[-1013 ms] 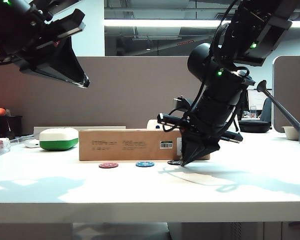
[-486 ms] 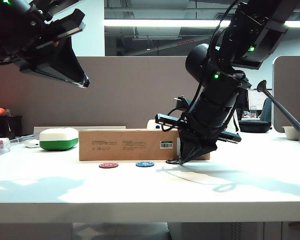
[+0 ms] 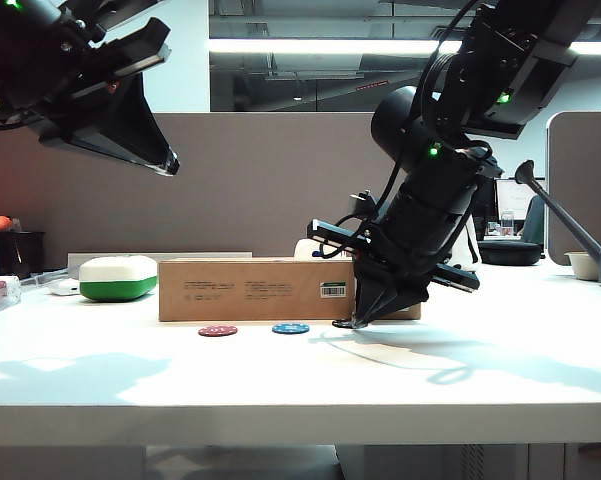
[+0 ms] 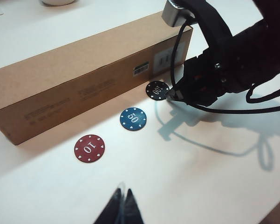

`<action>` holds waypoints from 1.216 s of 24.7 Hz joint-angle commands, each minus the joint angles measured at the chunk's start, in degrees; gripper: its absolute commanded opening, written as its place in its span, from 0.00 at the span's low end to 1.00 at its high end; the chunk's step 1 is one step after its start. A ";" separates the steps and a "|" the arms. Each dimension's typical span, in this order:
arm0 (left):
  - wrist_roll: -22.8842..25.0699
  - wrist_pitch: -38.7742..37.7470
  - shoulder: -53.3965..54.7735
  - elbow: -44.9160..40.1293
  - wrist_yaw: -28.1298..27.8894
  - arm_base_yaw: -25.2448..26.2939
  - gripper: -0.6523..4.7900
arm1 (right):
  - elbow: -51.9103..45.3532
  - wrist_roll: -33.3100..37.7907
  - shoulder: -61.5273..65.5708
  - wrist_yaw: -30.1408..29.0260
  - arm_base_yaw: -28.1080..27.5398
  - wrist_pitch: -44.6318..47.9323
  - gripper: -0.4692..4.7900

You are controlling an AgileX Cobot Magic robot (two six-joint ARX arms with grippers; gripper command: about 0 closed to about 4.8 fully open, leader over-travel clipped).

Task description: Push the chip with the highest value in the row forward next to the rectangular box.

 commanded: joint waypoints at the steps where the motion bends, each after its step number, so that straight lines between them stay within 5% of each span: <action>1: -0.17 0.74 -0.17 0.13 0.22 -0.02 0.11 | 0.11 0.44 0.17 -0.02 0.44 0.42 0.07; 18: -0.17 0.74 -0.15 0.13 0.22 -0.02 0.11 | 0.13 1.99 1.11 2.73 0.87 1.97 0.07; 27: -0.17 0.72 -0.17 0.13 0.22 -0.02 0.11 | 0.09 1.53 -12.31 1.84 1.27 -12.20 0.07; 30: -0.17 0.74 -0.26 0.15 0.22 0.04 0.11 | -0.15 -2.14 -19.19 5.88 2.71 -19.71 0.07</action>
